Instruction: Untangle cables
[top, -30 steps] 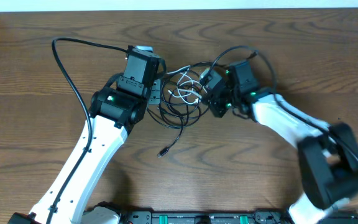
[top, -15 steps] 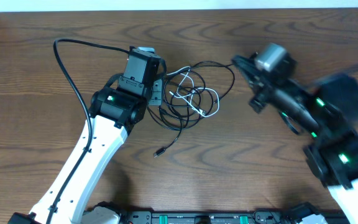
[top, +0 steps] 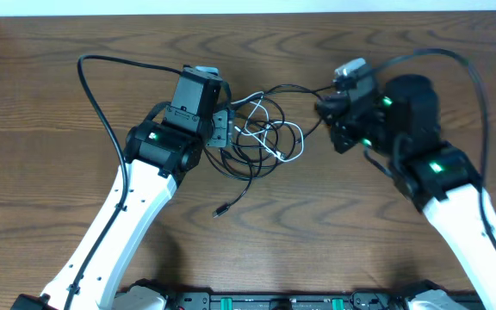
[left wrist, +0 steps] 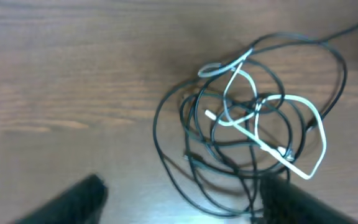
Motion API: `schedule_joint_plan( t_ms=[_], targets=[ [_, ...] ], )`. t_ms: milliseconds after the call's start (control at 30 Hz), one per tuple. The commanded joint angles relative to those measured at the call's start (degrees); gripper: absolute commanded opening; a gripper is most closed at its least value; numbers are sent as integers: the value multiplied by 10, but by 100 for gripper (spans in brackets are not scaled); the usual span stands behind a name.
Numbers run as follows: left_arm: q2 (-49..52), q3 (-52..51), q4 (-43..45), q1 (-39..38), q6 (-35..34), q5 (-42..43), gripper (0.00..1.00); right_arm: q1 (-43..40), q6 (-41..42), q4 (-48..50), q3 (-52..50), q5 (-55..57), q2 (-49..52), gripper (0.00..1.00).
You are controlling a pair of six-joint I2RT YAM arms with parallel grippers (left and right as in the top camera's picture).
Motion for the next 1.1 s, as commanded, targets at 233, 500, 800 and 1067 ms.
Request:
schedule_joint_plan(
  t_ms=[233,500,800,1067],
  targets=[
    [4,1,-2,2,-3,4,98,-3,211,-23,-2,-95,154,84],
    [4,1,-2,2,-3,4,98,23,-1,-17,-2,-145,214,95],
    [4,1,-2,2,-3,4,98,61,-56,17,-2,-102,303,97],
    [4,1,-2,2,-3,4,98,79,-56,51,-2,-102,359,82]
  ],
)
